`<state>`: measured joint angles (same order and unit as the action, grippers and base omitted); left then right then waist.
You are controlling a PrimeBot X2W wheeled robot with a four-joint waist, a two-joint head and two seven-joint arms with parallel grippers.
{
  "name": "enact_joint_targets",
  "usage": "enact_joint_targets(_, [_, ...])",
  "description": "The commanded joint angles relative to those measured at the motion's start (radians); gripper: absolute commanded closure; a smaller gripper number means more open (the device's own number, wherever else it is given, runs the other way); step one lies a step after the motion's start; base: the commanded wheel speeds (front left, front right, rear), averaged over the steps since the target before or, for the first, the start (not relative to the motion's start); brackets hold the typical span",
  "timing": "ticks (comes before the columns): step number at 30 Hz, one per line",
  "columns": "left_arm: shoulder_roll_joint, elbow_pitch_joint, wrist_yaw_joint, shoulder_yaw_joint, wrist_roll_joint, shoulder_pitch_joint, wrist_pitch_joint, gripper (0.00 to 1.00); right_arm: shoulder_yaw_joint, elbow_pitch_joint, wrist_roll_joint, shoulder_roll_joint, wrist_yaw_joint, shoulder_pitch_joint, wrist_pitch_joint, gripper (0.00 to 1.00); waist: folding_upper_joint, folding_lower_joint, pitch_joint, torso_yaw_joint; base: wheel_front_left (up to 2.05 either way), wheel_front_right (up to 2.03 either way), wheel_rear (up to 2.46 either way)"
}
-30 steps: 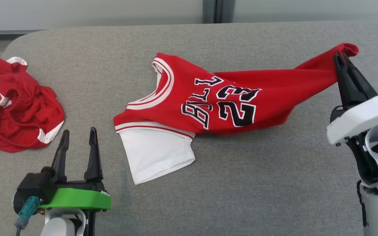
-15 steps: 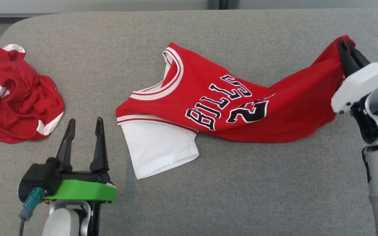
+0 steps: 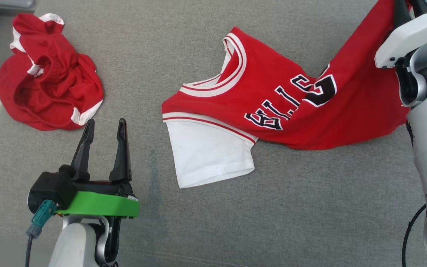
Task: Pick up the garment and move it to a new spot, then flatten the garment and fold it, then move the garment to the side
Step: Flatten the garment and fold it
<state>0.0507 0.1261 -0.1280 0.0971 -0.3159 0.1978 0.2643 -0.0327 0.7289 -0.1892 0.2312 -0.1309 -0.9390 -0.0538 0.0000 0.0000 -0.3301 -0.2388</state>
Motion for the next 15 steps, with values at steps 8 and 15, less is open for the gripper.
enact_joint_targets(8, [0.0,0.016,-0.003,-0.019,-0.003,-0.007,0.0,0.0,0.058,0.174,-0.02,0.018,0.0,-0.04,-0.003,0.0,0.0,0.0,0.023,0.005,0.0,0.0,0.0])
enact_joint_targets(15, [0.001,0.018,-0.003,-0.042,0.014,-0.044,0.0,0.0,0.096,0.142,-0.08,0.039,0.0,0.082,0.021,0.0,0.0,0.0,0.087,0.068,0.0,0.0,0.0])
